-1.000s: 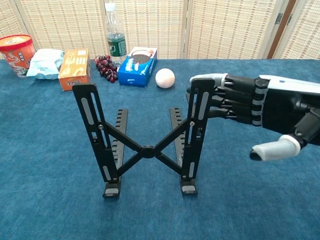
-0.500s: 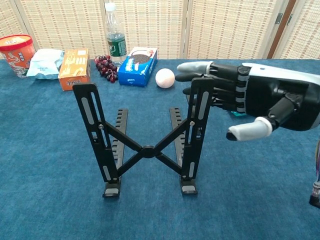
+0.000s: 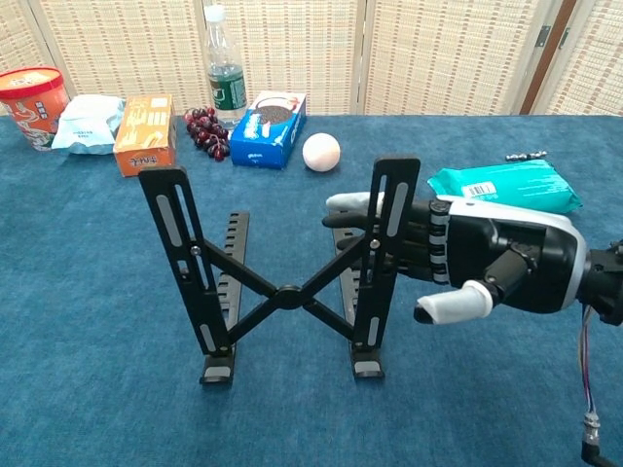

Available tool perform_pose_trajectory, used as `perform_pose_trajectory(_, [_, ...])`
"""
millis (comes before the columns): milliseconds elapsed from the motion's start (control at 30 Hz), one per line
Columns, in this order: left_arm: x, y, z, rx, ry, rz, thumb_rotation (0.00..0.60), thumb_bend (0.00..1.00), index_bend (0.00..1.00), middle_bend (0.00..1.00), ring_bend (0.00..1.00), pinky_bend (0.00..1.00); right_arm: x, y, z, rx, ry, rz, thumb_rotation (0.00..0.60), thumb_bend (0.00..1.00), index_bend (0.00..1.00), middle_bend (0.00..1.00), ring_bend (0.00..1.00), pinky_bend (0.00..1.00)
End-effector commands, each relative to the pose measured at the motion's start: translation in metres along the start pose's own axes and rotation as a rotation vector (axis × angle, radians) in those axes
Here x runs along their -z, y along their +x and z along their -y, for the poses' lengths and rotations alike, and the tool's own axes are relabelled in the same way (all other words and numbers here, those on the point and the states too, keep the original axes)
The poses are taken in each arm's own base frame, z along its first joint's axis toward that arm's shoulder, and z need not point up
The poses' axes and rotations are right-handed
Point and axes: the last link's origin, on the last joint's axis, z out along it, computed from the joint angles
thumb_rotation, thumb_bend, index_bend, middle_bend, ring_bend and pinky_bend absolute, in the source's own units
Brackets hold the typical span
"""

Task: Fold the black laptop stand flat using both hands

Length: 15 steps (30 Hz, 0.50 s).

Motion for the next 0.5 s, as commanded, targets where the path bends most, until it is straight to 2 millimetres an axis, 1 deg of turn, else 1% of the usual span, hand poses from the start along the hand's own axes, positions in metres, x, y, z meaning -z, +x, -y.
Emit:
perform_pose_trajectory(33, [0.0,0.0,0.0,0.0,0.0,0.001,0.6,0.15,0.13,0.14,0.14,0.0,0.001,-0.003,-0.006,-0.041,-0.006,0.012,0.6,0.01,0.0,0.06,0.0,0.06])
perform_pose_trajectory(200, [0.0,0.0,0.0,-0.001,0.0,0.003,0.6,0.15,0.13,0.14,0.14,0.0,0.002,-0.004,-0.01,-0.089,-0.014,0.026,0.6,0.05,0.0,0.07,0.0,0.1])
perform_pose_trajectory(300, [0.0,0.0,0.0,-0.003,0.0,0.002,0.6,0.15,0.13,0.14,0.14,0.0,0.004,-0.004,-0.012,-0.116,-0.015,0.027,0.6,0.11,0.0,0.08,0.0,0.15])
perform_pose_trajectory(500, [0.0,0.0,-0.001,-0.006,0.0,0.005,0.6,0.15,0.13,0.14,0.14,0.0,0.008,-0.005,-0.016,-0.13,-0.021,0.036,0.6,0.12,0.0,0.1,0.0,0.2])
